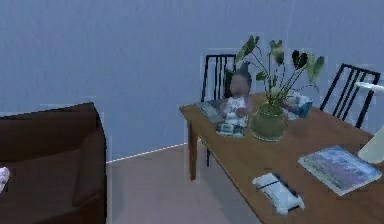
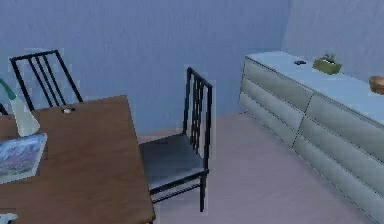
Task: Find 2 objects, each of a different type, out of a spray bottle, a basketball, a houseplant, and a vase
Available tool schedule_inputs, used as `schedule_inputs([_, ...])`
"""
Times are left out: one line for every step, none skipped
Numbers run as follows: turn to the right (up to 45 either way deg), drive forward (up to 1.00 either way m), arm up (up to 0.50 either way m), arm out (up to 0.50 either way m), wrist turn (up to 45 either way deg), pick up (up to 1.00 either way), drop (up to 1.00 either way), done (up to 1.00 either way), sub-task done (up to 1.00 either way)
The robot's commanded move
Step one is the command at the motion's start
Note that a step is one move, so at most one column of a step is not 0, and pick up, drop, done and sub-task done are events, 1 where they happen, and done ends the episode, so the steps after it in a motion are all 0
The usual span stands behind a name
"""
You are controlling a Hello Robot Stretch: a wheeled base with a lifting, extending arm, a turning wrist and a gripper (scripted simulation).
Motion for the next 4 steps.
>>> schedule_inputs([21.0, 0.0, 0.0, 0.0, 0.0, 0.0, 0.0, 0.0, 0.0])
schedule_inputs([0.0, 0.0, 0.0, 0.0, 0.0, 0.0, 0.0, 0.0, 1.0])
schedule_inputs([-45.0, 0.0, 0.0, 0.0, 0.0, 0.0, 0.0, 0.0, 0.0])
schedule_inputs([-45.0, 0.0, 0.0, 0.0, 0.0, 0.0, 0.0, 0.0, 0.0])
